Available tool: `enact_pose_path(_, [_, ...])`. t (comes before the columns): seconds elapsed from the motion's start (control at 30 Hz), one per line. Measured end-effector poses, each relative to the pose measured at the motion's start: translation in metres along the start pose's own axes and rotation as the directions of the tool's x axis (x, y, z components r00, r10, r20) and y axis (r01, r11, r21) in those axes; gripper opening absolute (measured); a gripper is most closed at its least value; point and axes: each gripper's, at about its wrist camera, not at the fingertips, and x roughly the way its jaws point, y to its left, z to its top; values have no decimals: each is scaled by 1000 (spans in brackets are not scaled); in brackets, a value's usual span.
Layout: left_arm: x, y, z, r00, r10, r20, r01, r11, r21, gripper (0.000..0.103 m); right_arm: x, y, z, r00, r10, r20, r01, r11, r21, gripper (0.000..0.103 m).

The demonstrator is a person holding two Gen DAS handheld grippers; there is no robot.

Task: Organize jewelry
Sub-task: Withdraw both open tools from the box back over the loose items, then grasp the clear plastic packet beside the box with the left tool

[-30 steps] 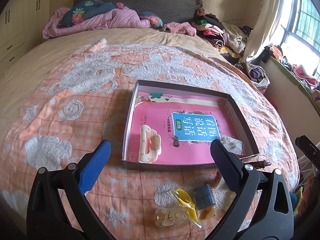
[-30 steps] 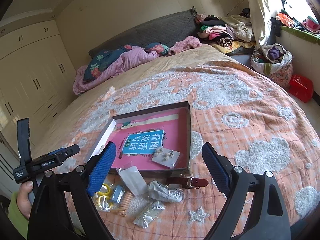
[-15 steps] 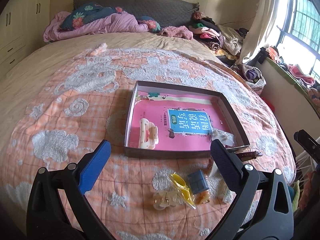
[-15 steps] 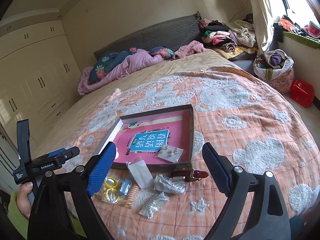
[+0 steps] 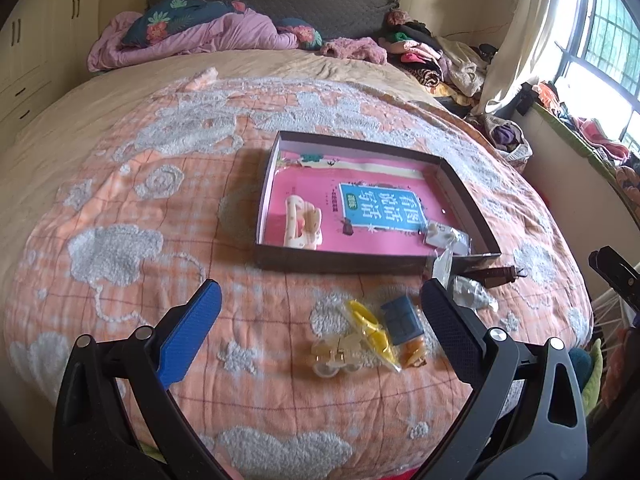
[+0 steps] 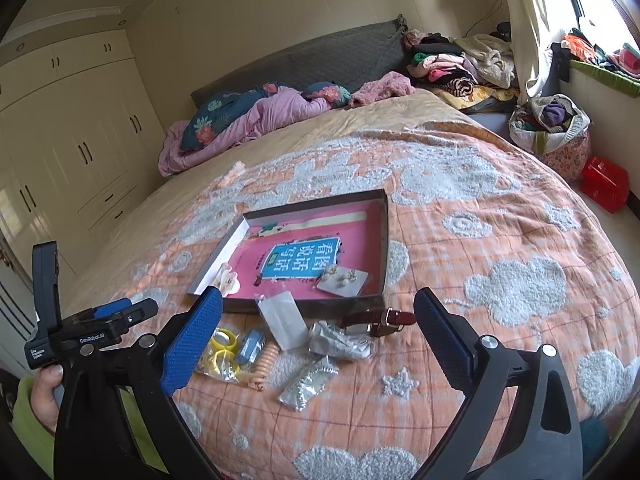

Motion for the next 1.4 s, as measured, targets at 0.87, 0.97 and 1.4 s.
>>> enact_pose_path(0.87, [23,-23,-44,989,-75,-125,84,994,69,93,36,-13,-46,986,-52,-157,50,999,-22,96])
enact_pose_path(0.97, [28,-29,-42,987,-91,-128,102,992,79,92,44,-15,-51,982,-56,-178,53,998,-21,96])
enact_pose_path(1.4, [59,-62,-18,967,-194,-166,210,974,85,60,70,-27,-64,974,-71,-215,70,997,-11,96])
